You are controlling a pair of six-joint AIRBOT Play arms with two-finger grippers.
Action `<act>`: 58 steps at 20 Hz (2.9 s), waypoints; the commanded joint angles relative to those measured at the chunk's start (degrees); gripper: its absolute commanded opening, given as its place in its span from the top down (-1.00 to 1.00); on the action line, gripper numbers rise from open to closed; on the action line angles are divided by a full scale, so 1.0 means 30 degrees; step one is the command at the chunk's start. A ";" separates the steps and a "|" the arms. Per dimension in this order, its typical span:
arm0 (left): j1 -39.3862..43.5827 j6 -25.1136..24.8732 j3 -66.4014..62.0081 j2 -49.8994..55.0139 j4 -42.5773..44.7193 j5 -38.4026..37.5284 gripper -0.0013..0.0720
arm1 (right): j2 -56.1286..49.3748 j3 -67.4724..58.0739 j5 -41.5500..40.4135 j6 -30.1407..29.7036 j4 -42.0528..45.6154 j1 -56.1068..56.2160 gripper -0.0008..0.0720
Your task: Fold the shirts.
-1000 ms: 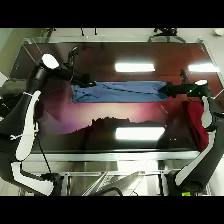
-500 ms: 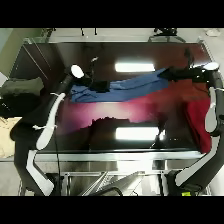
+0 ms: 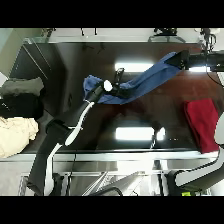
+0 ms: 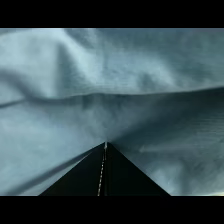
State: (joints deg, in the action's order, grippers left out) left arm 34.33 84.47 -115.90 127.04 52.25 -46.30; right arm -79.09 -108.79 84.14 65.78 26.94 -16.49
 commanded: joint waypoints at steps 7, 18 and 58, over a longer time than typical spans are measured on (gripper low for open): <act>-0.3519 -0.0801 -0.1253 -0.3832 -0.1967 -0.5552 0.93 | -0.0080 0.0015 0.0029 0.0590 -0.0058 0.0466 0.93; -1.2407 -0.3657 0.4561 -1.8600 -0.1945 -0.9428 0.92 | -0.4677 0.0044 -1.1191 -0.1027 0.0364 1.2866 0.92; -1.4498 -0.4634 1.1803 -2.4225 -0.1938 -0.9041 0.92 | -0.5231 0.3643 -0.8655 -0.1523 -0.2885 0.7373 0.92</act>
State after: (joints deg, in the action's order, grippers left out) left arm -9.15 70.48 -80.51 54.37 46.39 -73.34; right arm -95.70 -94.17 57.21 65.63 25.30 5.58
